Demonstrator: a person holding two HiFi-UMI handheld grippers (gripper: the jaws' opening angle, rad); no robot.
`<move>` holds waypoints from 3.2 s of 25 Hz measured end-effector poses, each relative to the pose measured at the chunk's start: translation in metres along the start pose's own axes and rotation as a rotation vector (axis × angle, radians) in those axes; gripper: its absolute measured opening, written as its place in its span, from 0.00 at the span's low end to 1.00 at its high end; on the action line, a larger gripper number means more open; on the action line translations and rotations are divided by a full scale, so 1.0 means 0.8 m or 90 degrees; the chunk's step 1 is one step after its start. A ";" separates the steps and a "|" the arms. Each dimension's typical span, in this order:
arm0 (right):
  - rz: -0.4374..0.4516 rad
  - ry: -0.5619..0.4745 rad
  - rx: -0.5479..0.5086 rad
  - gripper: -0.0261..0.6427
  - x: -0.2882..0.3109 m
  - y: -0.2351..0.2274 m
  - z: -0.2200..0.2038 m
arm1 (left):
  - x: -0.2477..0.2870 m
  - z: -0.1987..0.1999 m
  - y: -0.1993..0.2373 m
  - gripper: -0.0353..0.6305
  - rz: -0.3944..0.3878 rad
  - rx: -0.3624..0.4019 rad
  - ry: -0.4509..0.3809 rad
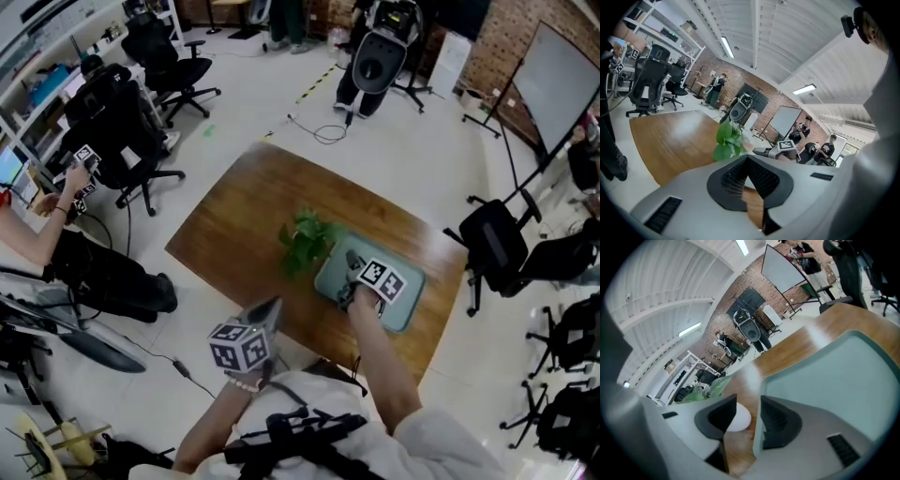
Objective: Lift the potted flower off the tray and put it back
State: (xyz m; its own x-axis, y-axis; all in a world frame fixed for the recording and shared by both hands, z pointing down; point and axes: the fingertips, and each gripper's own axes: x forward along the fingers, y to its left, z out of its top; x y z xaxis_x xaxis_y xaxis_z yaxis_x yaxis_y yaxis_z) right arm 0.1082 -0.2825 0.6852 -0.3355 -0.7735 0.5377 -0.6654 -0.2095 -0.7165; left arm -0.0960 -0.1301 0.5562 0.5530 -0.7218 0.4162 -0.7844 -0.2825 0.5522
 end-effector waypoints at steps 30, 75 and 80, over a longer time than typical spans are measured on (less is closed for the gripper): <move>0.006 -0.177 -0.144 0.04 -0.324 0.016 -0.043 | 0.029 -0.058 -0.138 0.04 -0.255 0.080 0.086; 0.046 0.067 -0.207 0.25 -0.017 0.009 0.000 | 0.003 0.032 -0.031 0.04 0.019 0.075 -0.045; 0.060 0.093 -0.174 0.25 0.033 0.011 0.003 | 0.006 0.038 -0.022 0.04 0.049 0.077 -0.044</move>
State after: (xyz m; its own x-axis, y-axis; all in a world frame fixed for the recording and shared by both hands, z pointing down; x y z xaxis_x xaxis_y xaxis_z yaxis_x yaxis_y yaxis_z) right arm 0.0950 -0.3063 0.6917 -0.4833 -0.6836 0.5469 -0.7747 0.0430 -0.6308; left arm -0.0880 -0.1480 0.5270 0.4724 -0.7846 0.4016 -0.8542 -0.2951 0.4282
